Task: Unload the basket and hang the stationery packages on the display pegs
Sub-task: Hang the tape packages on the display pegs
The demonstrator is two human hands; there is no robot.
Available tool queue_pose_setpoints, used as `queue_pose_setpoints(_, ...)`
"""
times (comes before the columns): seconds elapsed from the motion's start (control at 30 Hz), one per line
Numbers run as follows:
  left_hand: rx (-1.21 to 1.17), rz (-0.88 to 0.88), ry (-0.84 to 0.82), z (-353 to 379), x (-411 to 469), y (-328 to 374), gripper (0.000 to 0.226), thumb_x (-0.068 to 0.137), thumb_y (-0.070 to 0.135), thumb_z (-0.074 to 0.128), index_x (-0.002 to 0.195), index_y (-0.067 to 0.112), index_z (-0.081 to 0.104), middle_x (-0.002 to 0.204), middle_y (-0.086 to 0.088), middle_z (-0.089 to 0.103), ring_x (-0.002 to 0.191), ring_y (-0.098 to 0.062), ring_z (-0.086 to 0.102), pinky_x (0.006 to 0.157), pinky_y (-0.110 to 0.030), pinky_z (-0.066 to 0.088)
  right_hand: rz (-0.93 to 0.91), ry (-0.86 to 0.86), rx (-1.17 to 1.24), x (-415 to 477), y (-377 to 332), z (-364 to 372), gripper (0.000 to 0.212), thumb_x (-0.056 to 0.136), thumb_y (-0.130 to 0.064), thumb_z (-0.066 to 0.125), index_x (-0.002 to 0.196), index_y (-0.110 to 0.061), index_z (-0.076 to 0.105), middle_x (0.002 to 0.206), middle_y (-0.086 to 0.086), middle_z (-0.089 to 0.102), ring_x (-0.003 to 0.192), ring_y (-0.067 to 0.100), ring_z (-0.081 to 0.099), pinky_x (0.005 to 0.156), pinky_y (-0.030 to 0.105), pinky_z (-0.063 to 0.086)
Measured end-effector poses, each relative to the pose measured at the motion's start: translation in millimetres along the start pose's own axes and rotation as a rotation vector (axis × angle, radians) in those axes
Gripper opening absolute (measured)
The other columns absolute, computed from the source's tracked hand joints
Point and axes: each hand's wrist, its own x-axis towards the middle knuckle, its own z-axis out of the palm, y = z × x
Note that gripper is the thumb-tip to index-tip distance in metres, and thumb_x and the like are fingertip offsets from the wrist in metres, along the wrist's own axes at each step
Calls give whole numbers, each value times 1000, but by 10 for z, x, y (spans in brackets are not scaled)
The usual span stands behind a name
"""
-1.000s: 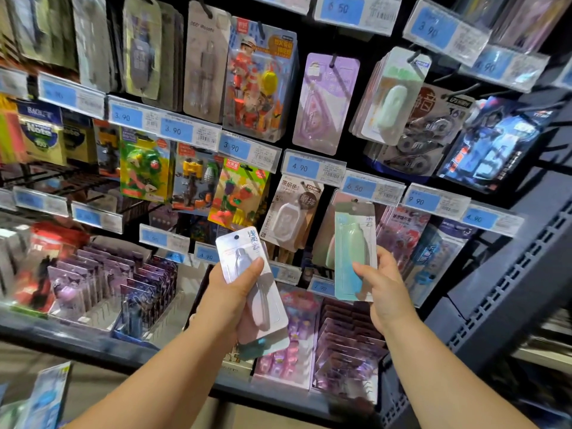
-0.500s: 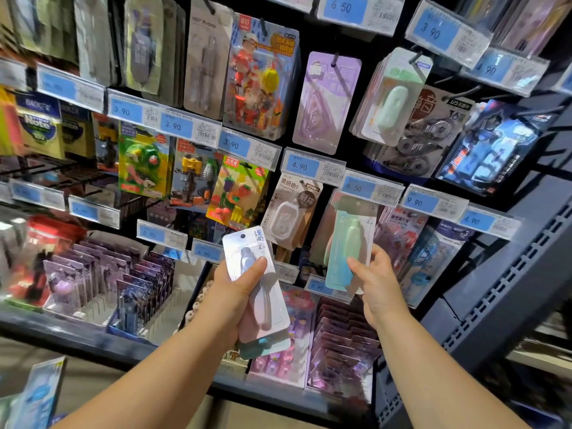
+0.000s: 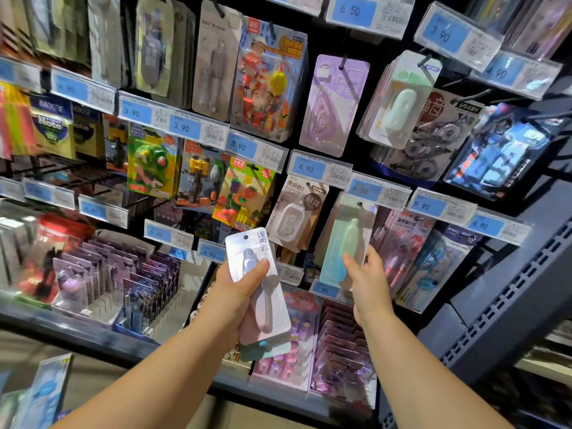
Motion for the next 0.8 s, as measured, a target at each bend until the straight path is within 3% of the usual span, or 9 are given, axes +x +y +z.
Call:
queue_pose_setpoints(0.13,9,-1,9,-13,21,-21,45,84,33,67,123,14,54,85,-7,67,71,-21,65,62,-34,52,42,63,-96,75,26,33,43,97,-24,59,138,-19,50,129,0,63,114,18,61,100,41,49)
queue_pose_setpoints(0.23,13,-21,17,-14,35,-30,39,91,29,65,125,15,52,86,-6,66,71,-19,64,61,-32,52,83,169,-277,123,12,74,55,99,-37,52,148,-16,40,149,2,43,131,22,46,108,40,38)
queue_pose_setpoints(0.33,21,-10,24,-14,31,-8,37,92,27,63,125,15,52,91,-7,67,73,-20,66,61,-32,53,-46,289,-549,-60,-70,161,50,97,-43,49,141,-18,43,132,3,46,123,25,44,98,38,39)
queue_pose_setpoints(0.4,35,-3,44,-21,41,1,38,92,30,64,125,15,52,96,-10,68,79,-24,66,68,-37,54,-168,177,-510,-216,-154,266,26,96,-39,53,114,-20,53,100,-3,53,100,20,51,79,33,40)
queue_pose_setpoints(0.47,41,-2,70,-13,52,3,37,92,33,64,123,17,52,101,-11,68,84,-27,67,74,-40,55,-148,-150,-429,-382,-227,374,21,96,-40,55,92,-19,57,79,-6,55,77,12,53,69,29,40)
queue_pose_setpoints(0.57,43,38,84,39,66,19,26,95,28,60,118,16,54,102,-15,68,87,-28,66,81,-45,55,-30,-529,-418,-540,-249,503,19,93,-41,60,85,-23,58,64,-14,54,61,2,50,61,20,39)
queue_pose_setpoints(0.67,54,69,87,68,47,33,44,86,32,67,123,11,55,113,-25,66,97,-41,66,89,-57,54,31,-561,-403,-602,-196,582,24,87,-37,70,97,-25,51,66,-6,50,58,5,48,60,22,40)
queue_pose_setpoints(0.73,57,61,81,71,23,39,60,78,39,64,130,10,51,117,-23,66,98,-37,67,82,-52,56,32,-552,-436,-609,-172,589,36,80,-34,78,103,-26,51,69,1,50,60,8,49,61,25,41)
queue_pose_setpoints(0.8,73,29,71,50,21,22,60,85,42,67,135,17,45,120,-18,65,100,-32,68,80,-48,58,63,-570,-439,-616,-166,581,43,71,-35,84,102,-24,57,71,2,59,64,9,56,64,28,47)
